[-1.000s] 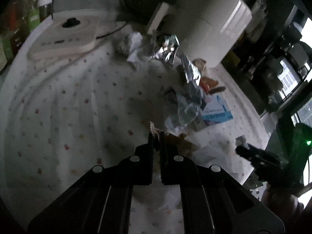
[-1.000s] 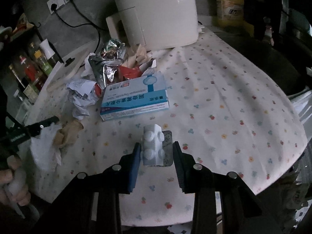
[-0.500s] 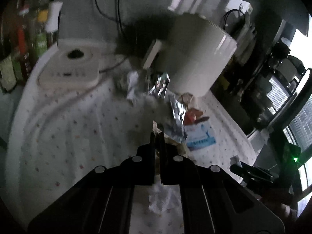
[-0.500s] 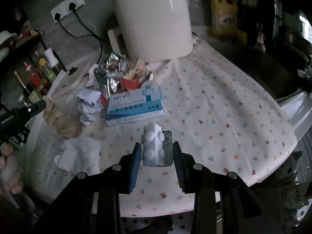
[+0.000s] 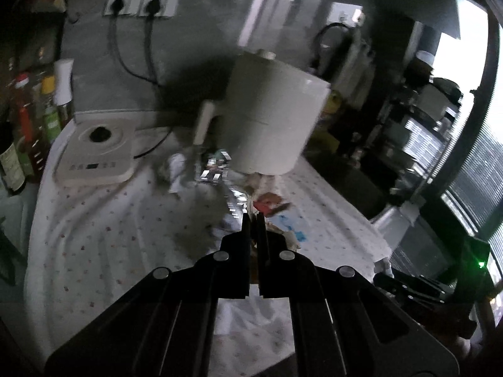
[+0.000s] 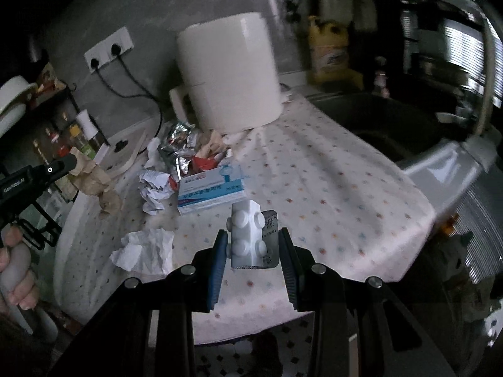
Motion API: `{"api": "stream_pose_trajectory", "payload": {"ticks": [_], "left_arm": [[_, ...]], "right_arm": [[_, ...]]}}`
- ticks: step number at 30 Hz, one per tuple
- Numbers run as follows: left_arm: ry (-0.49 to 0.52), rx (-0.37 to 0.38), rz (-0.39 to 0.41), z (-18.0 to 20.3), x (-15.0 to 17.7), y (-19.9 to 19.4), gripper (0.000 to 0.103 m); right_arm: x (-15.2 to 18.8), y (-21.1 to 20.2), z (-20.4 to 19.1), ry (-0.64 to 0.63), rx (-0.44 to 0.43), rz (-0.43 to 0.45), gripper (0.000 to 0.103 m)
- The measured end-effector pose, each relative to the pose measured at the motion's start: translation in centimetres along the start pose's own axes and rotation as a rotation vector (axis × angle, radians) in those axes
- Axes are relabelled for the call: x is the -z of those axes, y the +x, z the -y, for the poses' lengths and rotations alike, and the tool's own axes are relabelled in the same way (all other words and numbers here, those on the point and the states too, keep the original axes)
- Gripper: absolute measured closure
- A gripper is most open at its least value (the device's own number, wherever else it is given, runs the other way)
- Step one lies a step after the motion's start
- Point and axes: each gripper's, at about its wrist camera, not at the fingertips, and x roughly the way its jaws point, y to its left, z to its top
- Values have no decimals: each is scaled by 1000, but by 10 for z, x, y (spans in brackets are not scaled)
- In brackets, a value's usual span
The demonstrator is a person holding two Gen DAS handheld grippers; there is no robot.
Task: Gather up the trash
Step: 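Carry the blister pack with the right gripper over the white bin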
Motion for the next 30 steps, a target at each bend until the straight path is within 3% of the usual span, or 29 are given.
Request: {"api": "stream_pose_trajectory", "payload": {"ticks": [17, 27, 29, 30], "left_arm": [[189, 258, -100, 125, 47, -8, 99], [281, 402, -207, 195, 87, 19, 99], [300, 421, -232, 206, 96, 25, 99], [310, 431, -245, 211, 101, 28, 99]], "right_arm": [[95, -104, 92, 228, 236, 28, 70], [143, -125, 147, 354, 348, -4, 69], [150, -123, 156, 379, 356, -11, 67], [153, -122, 159, 389, 366, -19, 57]]}}
